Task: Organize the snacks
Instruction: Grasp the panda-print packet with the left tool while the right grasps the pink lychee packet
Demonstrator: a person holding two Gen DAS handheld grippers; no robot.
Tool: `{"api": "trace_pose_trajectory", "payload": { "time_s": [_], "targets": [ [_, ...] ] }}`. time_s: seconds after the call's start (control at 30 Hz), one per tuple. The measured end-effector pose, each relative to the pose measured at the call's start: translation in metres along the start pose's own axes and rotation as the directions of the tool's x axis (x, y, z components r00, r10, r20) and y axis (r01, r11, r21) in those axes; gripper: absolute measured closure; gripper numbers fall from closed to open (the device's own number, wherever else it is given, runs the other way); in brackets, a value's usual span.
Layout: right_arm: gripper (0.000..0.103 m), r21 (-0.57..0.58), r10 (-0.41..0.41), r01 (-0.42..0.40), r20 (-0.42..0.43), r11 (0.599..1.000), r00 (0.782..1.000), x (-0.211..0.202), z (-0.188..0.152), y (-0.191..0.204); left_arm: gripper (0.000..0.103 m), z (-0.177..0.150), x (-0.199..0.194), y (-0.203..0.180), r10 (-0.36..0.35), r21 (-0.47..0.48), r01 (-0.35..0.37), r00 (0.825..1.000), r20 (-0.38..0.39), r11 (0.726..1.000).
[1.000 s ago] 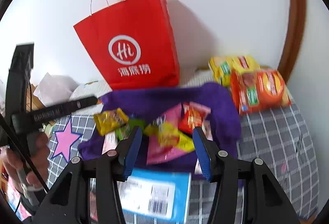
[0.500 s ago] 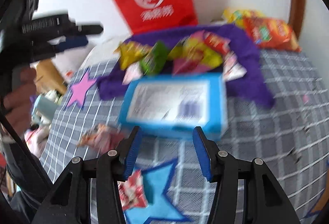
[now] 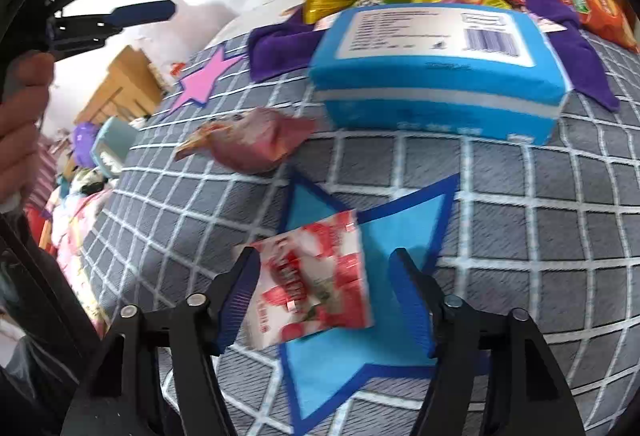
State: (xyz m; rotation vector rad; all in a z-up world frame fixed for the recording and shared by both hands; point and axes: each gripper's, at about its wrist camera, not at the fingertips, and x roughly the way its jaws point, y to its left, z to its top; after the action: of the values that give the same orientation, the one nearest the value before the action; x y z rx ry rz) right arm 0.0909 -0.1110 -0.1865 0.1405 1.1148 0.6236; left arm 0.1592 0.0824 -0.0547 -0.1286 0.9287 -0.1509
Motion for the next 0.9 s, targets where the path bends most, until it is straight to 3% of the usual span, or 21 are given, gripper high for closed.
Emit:
{"api": "trace_pose_trajectory", "payload": {
  "time_s": [0.23, 0.4, 0.5, 0.63, 0.9],
  "targets": [
    [0.018, -0.103, -0.083, 0.083, 0.009, 0.991, 0.997, 0.010, -0.005, 0.022, 0.049, -0.009, -0.001, 0.006, -0.008, -0.001, 0.008, 1.000, -0.007, 1.000],
    [0.018, -0.178, -0.170, 0.174, 0.038, 0.969, 0.985, 0.017, -0.009, 0.032, 0.049, -0.017, 0.008, 0.006, -0.002, 0.009, 0.002, 1.000, -0.028, 1.000],
    [0.028, -0.215, -0.247, 0.256, 0.071, 0.942, 0.966, 0.021, -0.011, 0.039, 0.049, -0.021, 0.016, 0.005, 0.002, 0.010, -0.001, 0.999, -0.046, 1.000],
    [0.041, -0.192, -0.237, 0.250, 0.089, 0.949, 0.967, 0.013, -0.012, 0.031, 0.049, -0.029, 0.030, 0.003, 0.007, 0.012, -0.006, 0.997, -0.080, 1.000],
    [0.045, -0.102, -0.232, 0.244, 0.117, 0.964, 0.966, -0.007, -0.012, 0.002, 0.049, -0.048, 0.066, 0.005, -0.006, -0.026, 0.002, 0.982, -0.189, 1.000]
  ]
}}
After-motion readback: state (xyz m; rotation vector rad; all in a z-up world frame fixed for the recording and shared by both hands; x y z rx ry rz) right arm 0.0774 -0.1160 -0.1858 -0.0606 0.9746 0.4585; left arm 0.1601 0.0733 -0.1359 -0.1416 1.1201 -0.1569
